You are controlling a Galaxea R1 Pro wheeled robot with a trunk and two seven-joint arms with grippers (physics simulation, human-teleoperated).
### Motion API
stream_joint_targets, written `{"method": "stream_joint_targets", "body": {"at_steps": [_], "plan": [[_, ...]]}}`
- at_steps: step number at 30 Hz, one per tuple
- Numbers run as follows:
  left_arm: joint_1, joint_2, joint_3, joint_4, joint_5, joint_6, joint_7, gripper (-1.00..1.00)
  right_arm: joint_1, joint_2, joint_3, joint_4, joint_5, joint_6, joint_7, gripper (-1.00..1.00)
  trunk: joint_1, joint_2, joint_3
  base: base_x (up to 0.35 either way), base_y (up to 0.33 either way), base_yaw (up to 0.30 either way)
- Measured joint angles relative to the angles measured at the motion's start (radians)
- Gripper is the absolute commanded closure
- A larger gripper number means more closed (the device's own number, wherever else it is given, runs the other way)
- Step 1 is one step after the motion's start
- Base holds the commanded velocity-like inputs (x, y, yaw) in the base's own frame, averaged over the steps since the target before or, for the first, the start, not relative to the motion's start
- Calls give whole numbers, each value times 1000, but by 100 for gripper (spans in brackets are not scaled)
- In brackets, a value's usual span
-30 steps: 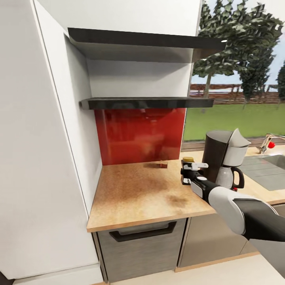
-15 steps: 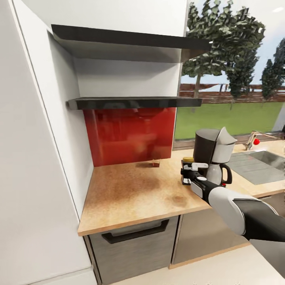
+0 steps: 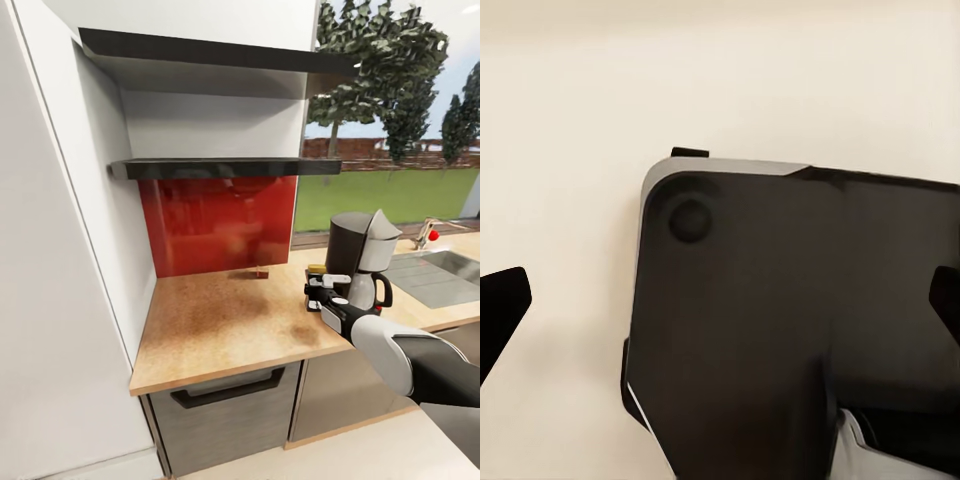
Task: Set up a coffee station on the kitchen countertop: keep the coffee maker on the countertop, move the bottle of coffee from the kitchen shelf to the counter next to the coffee maker, place a paper coffee filter on top of the coffee maker, put the saucer next to the coffee maker with the coffee cup on the saucer, and place the electric kettle next to the coffee maker.
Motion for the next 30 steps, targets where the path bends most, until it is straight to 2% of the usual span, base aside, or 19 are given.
{"method": "stream_joint_targets", "body": {"at_steps": [24,30], "plan": [[0,0,0,0,0,0,0,-100,0,0,0,0,0,0,0,100,92,-169,-115,0,0,0],[0,0,0,0,0,0,0,-100,0,0,0,0,1,0,0,100,115,-211,-137,0,0,0]]}}
